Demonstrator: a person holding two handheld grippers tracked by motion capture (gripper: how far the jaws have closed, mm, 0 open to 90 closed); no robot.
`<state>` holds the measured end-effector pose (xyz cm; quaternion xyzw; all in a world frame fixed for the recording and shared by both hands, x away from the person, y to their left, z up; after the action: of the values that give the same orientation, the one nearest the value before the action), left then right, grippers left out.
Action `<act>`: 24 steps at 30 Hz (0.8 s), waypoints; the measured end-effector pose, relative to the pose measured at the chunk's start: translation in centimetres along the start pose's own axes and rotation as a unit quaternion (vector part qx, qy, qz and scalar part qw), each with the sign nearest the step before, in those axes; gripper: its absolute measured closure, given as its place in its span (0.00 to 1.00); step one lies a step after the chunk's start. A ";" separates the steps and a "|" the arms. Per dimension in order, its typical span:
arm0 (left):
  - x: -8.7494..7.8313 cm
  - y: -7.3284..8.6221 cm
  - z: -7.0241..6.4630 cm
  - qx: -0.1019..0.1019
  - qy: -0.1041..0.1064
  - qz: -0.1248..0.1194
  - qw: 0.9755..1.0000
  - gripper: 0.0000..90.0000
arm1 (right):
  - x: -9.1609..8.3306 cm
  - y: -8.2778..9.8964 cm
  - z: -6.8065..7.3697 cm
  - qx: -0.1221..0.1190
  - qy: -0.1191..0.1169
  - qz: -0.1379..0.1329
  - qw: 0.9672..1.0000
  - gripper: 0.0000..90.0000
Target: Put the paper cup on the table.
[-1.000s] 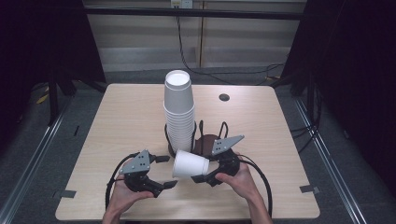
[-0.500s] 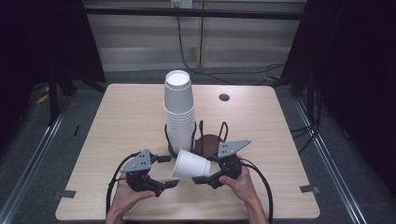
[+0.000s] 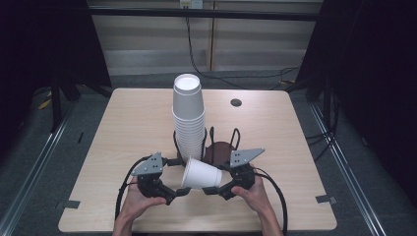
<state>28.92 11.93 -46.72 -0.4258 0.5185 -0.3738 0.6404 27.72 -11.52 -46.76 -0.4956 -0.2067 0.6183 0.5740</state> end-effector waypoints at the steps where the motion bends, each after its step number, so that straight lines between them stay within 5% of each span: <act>1: 0.1 -0.2 0.0 0.001 -0.001 0.000 1.000 0.02 | 0.0 0.0 0.0 0.000 -0.001 0.001 1.000 0.26; 15: 1.1 -1.1 0.3 0.001 0.030 -0.037 0.999 0.02 | 0.4 -0.3 0.2 -0.009 -0.004 0.003 1.000 0.26; 24: 1.3 -1.0 0.5 0.002 0.031 -0.035 0.999 0.03 | 0.6 -0.2 0.0 -0.009 -0.004 0.007 1.000 0.26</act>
<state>29.60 10.49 -46.18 -0.4309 0.5221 -0.4096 0.6116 27.90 -10.88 -46.83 -0.4996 -0.2115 0.6224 0.5641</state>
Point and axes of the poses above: each handheld gripper's, and its own axes: x roughly forward along the jaws, y roughly out of its underside, z roughly to its left, the point moved 3 cm from there along x, roughly forward along the jaws, and after that the axes turned 12 degrees about x, right-handed, at the moved point
